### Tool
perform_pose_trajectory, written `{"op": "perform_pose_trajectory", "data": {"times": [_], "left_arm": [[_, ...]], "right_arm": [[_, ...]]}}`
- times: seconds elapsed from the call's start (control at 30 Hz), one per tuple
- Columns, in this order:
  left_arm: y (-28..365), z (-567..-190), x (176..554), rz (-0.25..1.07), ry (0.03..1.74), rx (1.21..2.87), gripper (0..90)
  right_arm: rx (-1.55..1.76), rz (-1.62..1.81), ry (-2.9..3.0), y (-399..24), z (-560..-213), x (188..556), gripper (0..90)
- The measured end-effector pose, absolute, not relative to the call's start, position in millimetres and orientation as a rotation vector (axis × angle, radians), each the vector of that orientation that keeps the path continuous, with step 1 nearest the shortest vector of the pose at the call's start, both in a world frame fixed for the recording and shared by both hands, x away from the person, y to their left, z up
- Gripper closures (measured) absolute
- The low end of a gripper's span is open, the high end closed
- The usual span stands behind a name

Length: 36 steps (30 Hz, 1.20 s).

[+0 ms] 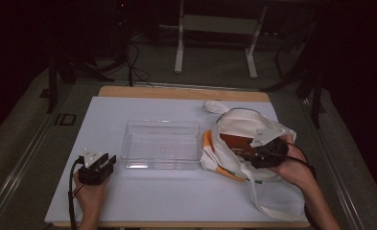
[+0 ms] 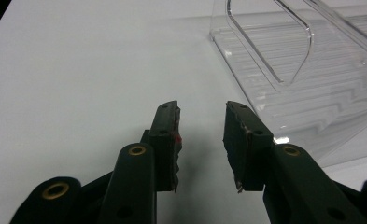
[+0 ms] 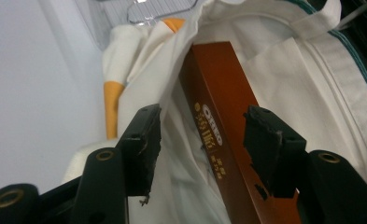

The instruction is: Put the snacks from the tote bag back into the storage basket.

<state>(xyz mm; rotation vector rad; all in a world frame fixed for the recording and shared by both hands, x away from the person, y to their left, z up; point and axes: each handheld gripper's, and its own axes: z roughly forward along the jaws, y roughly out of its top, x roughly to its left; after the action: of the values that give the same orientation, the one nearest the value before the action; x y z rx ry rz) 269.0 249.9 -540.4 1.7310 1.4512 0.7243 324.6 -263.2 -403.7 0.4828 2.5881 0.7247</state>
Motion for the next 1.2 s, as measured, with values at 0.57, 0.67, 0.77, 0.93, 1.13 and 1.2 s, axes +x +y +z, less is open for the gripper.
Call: {"op": "perform_pose_trajectory", "data": {"times": [0.57, 0.67, 0.77, 0.93, 1.13, 1.2], "left_arm": [[250.0, -540.4, 269.0, 0.723, 1.452, 1.735, 65.6], [250.0, -540.4, 269.1, 0.723, 1.453, 1.734, 65.6], [250.0, -540.5, 269.1, 0.722, 1.452, 1.734, 65.6], [250.1, -540.5, 269.3, 0.720, 1.453, 1.733, 65.5], [250.2, -540.5, 269.3, 0.720, 1.453, 1.734, 65.4], [250.2, -540.5, 269.2, 0.720, 1.453, 1.733, 65.3]], "right_arm": [[0.539, 0.620, 2.640, -275.9, -411.4, 339.8, 41.2], [0.545, 0.579, 2.654, -277.4, -414.9, 344.1, 40.2], [0.553, 0.561, 2.660, -278.4, -417.2, 347.7, 39.7], [0.574, 0.515, 2.663, -281.5, -422.3, 357.3, 39.2], [0.624, 0.459, 2.662, -285.4, -429.1, 369.7, 30.7], [0.632, 0.444, 2.664, -285.9, -430.5, 372.0, 29.7]]}}
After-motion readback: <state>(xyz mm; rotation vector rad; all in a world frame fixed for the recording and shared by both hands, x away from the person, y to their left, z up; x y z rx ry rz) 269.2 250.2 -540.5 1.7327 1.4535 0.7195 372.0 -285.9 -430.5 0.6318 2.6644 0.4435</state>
